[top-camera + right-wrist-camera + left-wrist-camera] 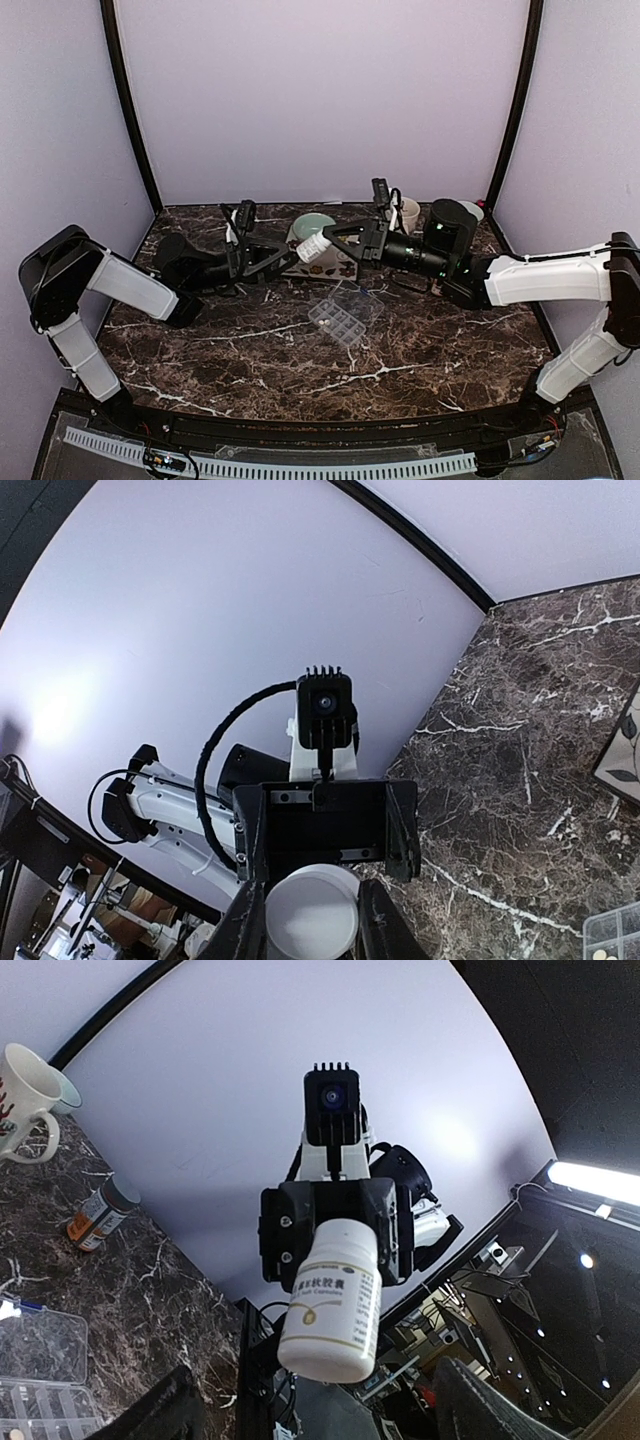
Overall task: Sort the pills into containers
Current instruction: Hold the pill bottle.
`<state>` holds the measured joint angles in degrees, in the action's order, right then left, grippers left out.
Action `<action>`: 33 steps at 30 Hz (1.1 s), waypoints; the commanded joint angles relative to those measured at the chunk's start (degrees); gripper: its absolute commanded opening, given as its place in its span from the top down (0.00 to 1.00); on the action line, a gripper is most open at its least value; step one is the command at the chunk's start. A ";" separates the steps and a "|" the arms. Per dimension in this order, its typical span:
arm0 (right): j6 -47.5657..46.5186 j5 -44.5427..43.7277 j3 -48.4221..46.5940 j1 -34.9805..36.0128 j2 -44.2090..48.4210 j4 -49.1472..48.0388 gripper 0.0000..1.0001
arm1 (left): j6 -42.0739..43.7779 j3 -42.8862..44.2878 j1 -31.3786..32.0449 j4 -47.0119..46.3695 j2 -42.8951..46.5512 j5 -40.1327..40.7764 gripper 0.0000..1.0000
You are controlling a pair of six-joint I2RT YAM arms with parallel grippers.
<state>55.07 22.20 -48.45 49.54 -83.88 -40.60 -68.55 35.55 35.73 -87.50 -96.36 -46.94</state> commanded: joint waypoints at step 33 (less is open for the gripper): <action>5.98 1.46 1.59 -0.73 -4.50 -13.86 1.00 | 2.49 4.06 4.86 -1.50 -0.84 4.05 0.31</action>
<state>60.40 23.38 -47.18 49.34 -87.99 -49.98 -67.68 39.33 40.14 -88.60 -97.82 -43.44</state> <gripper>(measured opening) 0.256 0.697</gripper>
